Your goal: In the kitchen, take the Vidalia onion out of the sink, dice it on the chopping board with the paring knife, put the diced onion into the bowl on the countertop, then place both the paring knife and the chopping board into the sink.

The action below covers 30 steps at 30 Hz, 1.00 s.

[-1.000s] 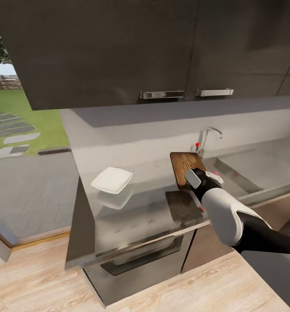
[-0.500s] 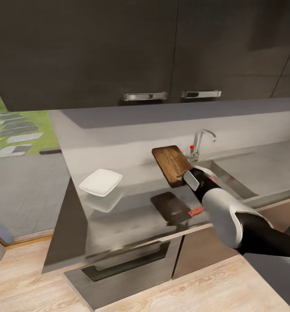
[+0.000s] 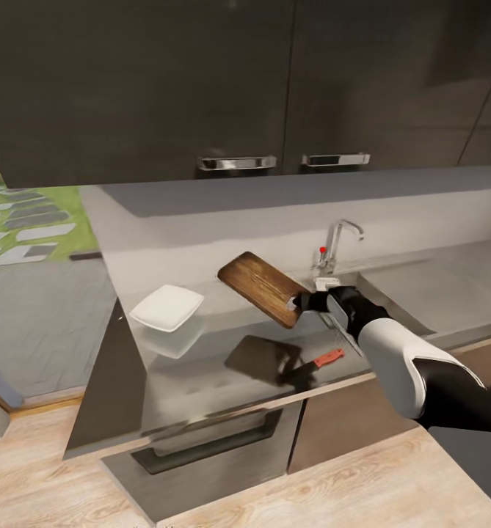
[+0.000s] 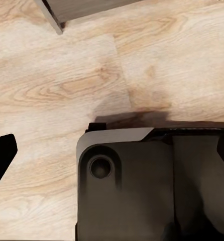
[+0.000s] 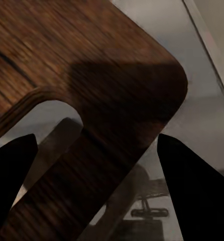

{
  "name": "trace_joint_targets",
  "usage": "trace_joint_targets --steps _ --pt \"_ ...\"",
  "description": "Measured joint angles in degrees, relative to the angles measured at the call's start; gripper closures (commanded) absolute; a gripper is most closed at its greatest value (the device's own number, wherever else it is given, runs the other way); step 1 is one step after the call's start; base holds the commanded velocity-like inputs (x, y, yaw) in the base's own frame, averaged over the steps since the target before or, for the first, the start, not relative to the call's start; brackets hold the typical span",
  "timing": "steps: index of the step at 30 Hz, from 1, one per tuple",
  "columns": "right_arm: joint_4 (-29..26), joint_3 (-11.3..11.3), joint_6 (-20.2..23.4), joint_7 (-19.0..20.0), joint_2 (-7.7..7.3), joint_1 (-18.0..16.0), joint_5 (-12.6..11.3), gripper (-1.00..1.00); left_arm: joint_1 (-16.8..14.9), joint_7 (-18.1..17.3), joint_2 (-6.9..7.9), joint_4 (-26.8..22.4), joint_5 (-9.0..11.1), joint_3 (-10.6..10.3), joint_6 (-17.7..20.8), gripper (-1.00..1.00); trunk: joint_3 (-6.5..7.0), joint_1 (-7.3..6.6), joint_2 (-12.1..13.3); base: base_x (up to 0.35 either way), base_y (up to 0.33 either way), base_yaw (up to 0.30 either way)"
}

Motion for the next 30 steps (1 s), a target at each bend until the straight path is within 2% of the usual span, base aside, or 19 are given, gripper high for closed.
trace_joint_targets --steps 10,22,26,28,30 --pt "0.2 0.1 0.8 0.1 0.11 0.0 2.3 1.00 0.0 0.0 0.00 0.0 0.0 0.0 0.0 -1.00 -0.24 0.00 0.0 0.000 -0.074 0.253" --pt "0.3 0.1 0.8 0.2 0.05 0.0 2.5 1.00 0.0 0.0 -0.02 0.0 0.0 0.0 0.0 -1.00 -0.28 0.00 0.0 0.000 -0.185 0.020" --pt "2.0 0.3 0.7 0.3 0.05 0.0 2.7 1.00 0.0 0.0 -0.01 0.0 0.0 0.0 0.0 -1.00 -0.29 0.00 0.0 0.000 -0.202 0.000" --pt "2.4 0.2 0.7 0.5 0.05 0.0 3.6 1.00 0.0 0.0 0.00 0.0 0.0 0.0 0.0 -1.00 -0.29 0.00 0.0 0.000 -0.183 0.000" --pt "2.5 0.4 0.6 0.6 0.15 0.0 6.1 1.00 0.0 0.0 -0.01 0.0 0.0 0.0 0.0 -1.00 -0.29 0.00 0.0 0.000 -0.092 0.000"
